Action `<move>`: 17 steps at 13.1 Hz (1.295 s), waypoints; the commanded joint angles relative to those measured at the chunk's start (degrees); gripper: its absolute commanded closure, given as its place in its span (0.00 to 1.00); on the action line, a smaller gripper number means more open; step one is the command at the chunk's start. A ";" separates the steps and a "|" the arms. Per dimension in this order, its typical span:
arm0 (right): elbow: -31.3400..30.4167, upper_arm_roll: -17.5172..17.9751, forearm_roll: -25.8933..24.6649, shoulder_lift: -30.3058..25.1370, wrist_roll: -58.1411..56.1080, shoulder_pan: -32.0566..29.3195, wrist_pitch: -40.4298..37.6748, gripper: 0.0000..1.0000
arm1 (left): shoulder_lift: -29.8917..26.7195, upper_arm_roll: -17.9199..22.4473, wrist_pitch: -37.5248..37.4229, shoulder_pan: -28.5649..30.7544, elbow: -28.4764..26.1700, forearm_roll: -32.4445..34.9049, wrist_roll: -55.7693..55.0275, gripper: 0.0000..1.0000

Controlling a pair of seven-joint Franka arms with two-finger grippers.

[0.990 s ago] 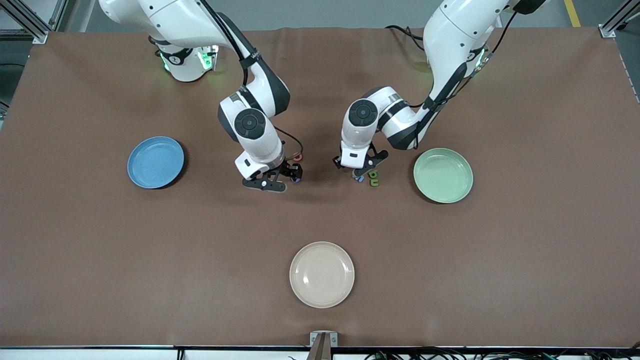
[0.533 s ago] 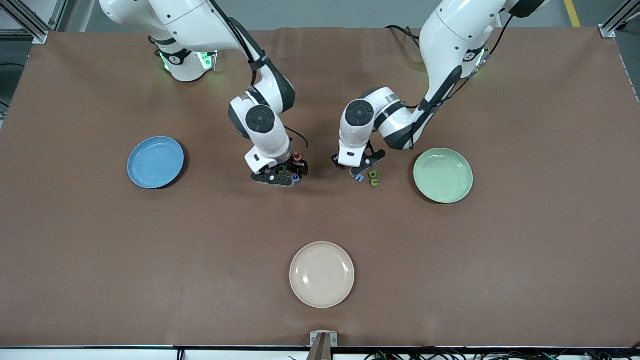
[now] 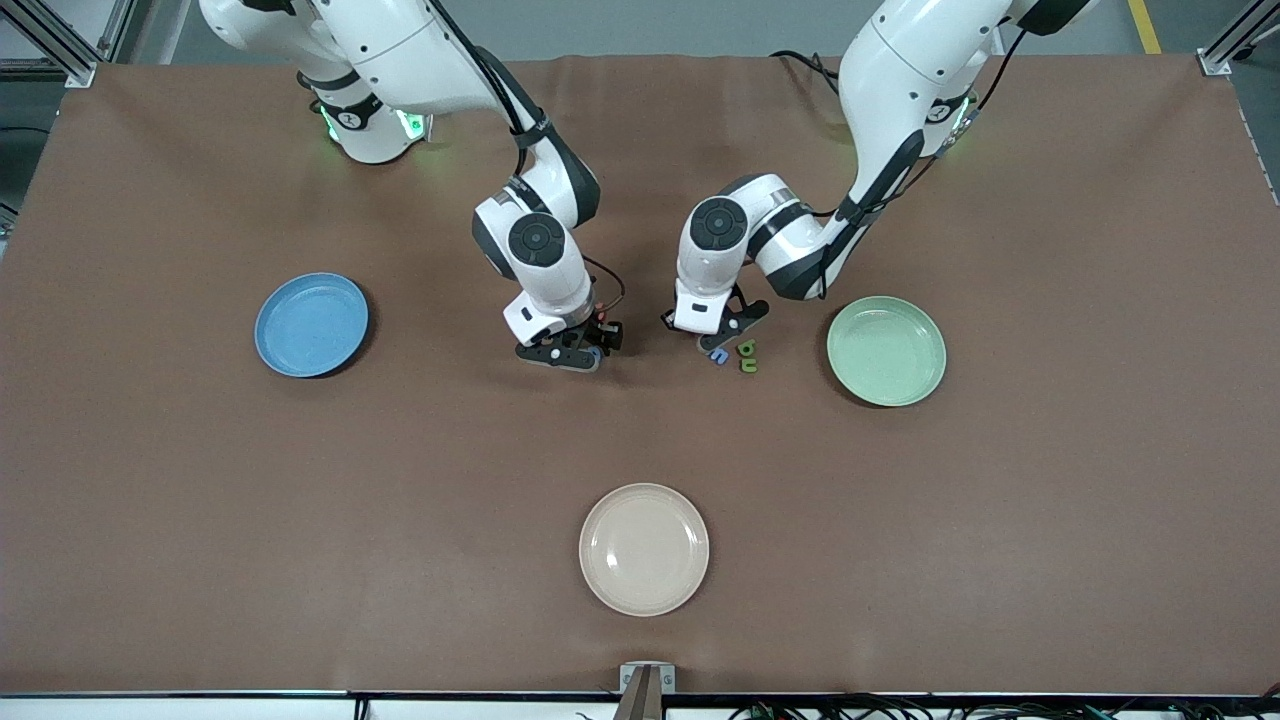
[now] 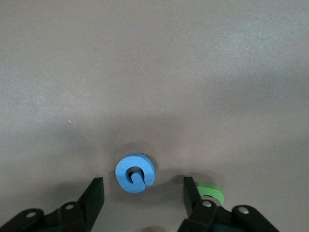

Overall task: Sort uppercase to blue plate, lowercase to green plate
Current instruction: 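Grasp the blue G with the right gripper while the left grasps x, then place the G on the blue plate while the left places x on green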

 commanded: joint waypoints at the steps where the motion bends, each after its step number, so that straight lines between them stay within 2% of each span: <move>1: 0.16 -1.43 0.08 0.16 1.15 1.19 0.53 0.27 | -0.07 0.43 0.08 0.19 -0.63 2.18 -1.68 0.80; 6: 0.34 -2.84 0.16 1.12 1.32 3.04 1.14 0.38 | -3.93 0.26 -0.88 1.50 -1.07 2.18 -1.68 0.88; 8: 0.34 -2.84 0.08 1.65 2.20 3.22 2.98 0.46 | -7.88 -0.09 -3.50 3.43 -1.68 2.18 -0.81 0.89; 10: 0.34 -2.84 0.08 1.74 2.38 3.22 2.99 0.60 | -12.36 -0.36 -9.47 5.36 -2.73 1.40 2.86 0.89; 13: 0.34 -2.93 0.08 1.57 2.03 2.87 2.29 0.93 | -18.51 -3.86 -10.64 14.04 -9.57 0.86 14.80 0.89; 14: 0.25 -3.27 -0.19 0.87 1.68 2.43 1.16 0.97 | -20.01 -5.79 -10.64 17.90 -11.77 0.86 18.85 0.89; 17: 0.25 -7.22 -0.36 -5.17 -4.78 1.90 -9.88 0.99 | -21.34 -13.08 -10.64 32.05 -15.56 0.86 29.66 0.89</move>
